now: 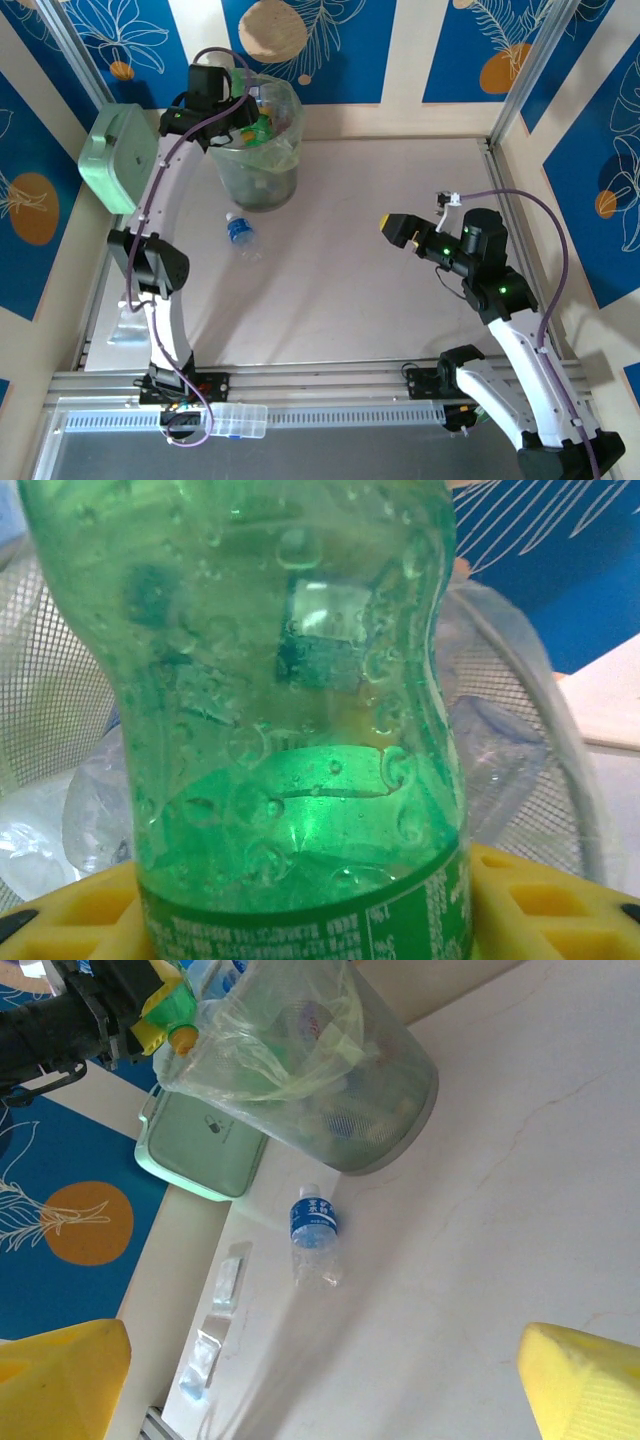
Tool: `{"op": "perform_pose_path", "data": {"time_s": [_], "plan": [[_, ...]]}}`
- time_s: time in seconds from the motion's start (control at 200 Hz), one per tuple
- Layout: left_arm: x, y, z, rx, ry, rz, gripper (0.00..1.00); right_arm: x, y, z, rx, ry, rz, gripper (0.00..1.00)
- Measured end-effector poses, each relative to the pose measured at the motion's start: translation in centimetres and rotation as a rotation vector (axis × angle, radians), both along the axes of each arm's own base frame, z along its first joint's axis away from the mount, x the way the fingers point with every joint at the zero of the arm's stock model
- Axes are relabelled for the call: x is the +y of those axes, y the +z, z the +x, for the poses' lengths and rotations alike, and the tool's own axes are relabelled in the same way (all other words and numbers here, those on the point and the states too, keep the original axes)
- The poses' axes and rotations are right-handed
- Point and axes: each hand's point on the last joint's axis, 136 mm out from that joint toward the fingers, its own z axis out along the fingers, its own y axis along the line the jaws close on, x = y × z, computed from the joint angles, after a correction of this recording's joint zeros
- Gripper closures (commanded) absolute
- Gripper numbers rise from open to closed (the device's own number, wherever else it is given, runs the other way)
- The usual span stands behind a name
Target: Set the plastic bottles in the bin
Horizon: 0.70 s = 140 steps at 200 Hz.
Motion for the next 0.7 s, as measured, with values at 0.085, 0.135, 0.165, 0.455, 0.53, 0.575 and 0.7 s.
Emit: {"op": "perform_pose_path", "data": {"time_s": [0.085,0.135,0.165,0.455,0.53,0.575,0.7], "plan": [[0.1,-0.2,0.2,0.005,0.009,0.0,0.75,0.1,-0.4,-0.1,0.011,0.004,0.0,0.01],[0.1,0.0,0.4,-0.003,0.012,-0.001,0.65,0.2,-0.5,-0.1,0.013,0.007,0.0,0.01],[0.1,0.1,0.6,-0.007,0.015,0.0,0.59,0.3,-0.5,-0.1,0.012,0.009,0.0,0.01],[0.6,-0.2,0.8,0.0,0.043,0.018,0.12,0.3,-0.4,-0.1,0.007,0.007,0.0,0.01],[0.9,-0.1,0.8,-0.003,0.056,0.029,0.12,0.3,-0.4,-0.1,0.006,0.006,-0.001,0.01],[1.1,0.2,0.7,-0.009,0.062,0.031,0.12,0.2,-0.4,-0.1,0.007,0.006,-0.001,0.01],[1.6,2.0,0.1,-0.045,0.078,0.034,0.16,0.2,-1.1,0.0,0.018,0.003,-0.005,0.01]]}}
